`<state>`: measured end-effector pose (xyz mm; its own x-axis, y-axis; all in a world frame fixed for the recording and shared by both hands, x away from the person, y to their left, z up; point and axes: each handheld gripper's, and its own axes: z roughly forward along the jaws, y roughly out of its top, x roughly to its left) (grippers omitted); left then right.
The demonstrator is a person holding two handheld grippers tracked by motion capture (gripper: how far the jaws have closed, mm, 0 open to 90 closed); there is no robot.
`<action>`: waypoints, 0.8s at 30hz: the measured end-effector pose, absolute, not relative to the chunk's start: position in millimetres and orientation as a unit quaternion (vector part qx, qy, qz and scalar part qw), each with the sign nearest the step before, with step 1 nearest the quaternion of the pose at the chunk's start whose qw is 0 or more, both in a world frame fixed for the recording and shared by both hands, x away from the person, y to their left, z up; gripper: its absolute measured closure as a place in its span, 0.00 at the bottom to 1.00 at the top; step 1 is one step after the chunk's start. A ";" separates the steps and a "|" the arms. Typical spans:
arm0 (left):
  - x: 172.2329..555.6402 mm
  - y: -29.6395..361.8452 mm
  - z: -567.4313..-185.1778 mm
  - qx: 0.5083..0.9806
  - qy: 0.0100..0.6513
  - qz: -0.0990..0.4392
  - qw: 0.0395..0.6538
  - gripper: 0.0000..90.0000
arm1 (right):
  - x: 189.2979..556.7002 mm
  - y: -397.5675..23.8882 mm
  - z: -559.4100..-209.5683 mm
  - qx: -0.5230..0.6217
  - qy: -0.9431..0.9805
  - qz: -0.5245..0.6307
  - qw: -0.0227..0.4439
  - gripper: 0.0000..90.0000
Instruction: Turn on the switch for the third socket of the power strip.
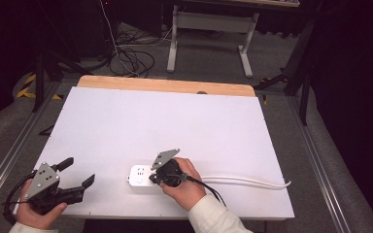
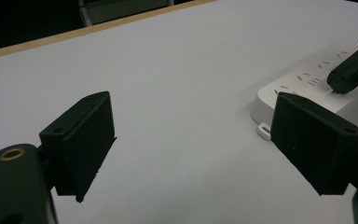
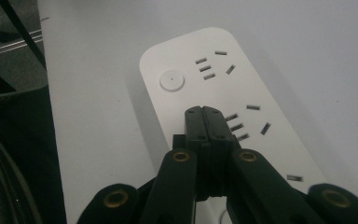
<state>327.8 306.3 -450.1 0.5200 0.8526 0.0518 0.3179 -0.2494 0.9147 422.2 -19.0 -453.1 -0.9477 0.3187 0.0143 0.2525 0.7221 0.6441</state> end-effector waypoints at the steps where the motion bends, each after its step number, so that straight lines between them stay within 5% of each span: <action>1: 327.7 306.1 -450.0 0.736 0.397 0.287 0.467 0.16 | 421.9 -18.8 -453.1 0.154 0.927 0.338 0.051 1.00; 12: 327.9 307.0 -450.1 0.736 0.398 0.288 0.466 0.16 | 414.7 -13.5 -454.9 0.147 0.926 0.334 0.098 1.00; 24: 327.6 306.0 -449.6 0.737 0.396 0.289 0.465 0.16 | 412.0 -16.8 -455.7 0.145 0.926 0.335 0.096 1.00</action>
<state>327.6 306.0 -449.6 0.5200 0.8522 0.0581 0.3145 -0.2543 0.9146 412.0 -16.8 -455.7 -0.9396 0.3324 -0.0817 0.2033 0.7338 0.6482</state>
